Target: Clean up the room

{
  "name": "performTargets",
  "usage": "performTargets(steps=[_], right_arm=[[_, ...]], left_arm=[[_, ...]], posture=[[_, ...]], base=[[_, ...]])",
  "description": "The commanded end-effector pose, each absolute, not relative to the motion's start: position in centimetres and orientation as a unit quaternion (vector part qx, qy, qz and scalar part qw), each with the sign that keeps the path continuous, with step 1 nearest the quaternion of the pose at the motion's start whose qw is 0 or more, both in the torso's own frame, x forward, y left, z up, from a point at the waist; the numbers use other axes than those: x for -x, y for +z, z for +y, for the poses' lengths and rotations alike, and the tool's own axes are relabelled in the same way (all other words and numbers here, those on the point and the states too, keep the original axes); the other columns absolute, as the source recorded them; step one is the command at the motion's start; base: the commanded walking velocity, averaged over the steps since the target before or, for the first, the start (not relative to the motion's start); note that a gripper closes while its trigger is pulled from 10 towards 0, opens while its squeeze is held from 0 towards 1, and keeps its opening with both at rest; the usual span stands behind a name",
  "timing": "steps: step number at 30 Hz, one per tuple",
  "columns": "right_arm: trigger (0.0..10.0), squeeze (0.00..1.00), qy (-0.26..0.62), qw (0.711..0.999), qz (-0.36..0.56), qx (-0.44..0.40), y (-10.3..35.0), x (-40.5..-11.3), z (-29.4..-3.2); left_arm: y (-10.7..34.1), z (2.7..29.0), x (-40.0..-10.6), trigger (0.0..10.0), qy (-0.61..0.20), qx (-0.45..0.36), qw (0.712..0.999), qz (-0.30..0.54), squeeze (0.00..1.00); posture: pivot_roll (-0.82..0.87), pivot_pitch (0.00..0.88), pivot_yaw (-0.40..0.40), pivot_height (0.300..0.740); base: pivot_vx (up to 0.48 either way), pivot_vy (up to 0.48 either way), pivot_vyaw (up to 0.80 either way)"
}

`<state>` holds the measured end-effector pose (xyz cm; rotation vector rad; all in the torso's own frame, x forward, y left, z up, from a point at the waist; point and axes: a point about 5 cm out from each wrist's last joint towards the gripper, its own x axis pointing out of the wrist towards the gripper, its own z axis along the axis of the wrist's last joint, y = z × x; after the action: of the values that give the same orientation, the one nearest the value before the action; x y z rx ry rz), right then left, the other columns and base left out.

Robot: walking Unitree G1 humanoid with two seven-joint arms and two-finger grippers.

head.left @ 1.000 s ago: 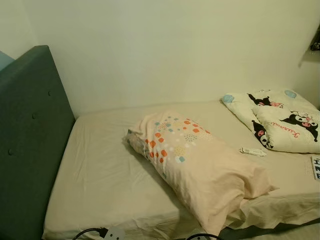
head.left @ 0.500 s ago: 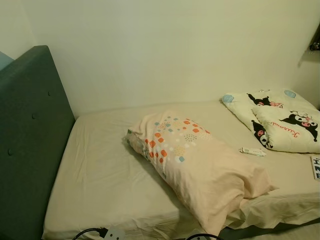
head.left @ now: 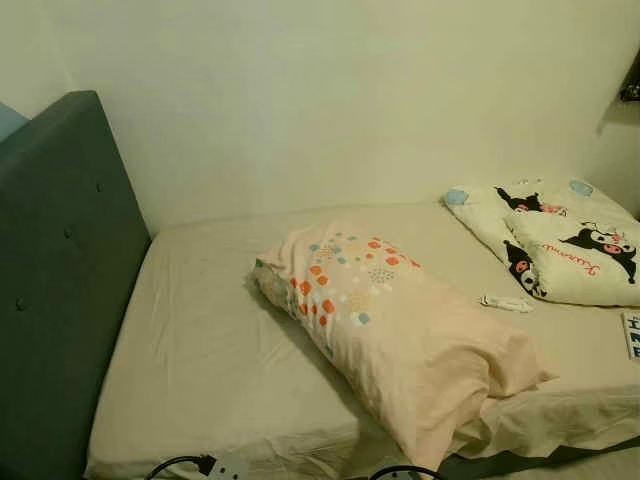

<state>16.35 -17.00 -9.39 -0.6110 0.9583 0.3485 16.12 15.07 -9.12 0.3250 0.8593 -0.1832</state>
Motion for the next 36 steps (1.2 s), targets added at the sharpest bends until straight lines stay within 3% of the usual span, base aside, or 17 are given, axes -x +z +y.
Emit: performTargets(steps=[1, 36], right_arm=[[10.0, 0.0, 0.169, 0.826, 0.453, 0.29, -9.44, -16.29, -16.72], [10.0, 0.0, 0.168, 0.827, 0.455, 0.284, -9.5, -16.16, -16.7]], left_arm=[[-9.3, 15.1, -15.82, 10.0, -0.09, -0.159, 0.888, 0.423, 0.0], [-9.0, 15.11, -16.16, 10.0, -0.089, -0.144, 0.899, 0.404, 0.0]], posture=[[-0.04, 0.0, -0.015, 0.727], [-0.04, 0.0, -0.017, 0.727]], base=[[0.0, 0.0, 0.0], [0.0, 0.0, 0.0]])
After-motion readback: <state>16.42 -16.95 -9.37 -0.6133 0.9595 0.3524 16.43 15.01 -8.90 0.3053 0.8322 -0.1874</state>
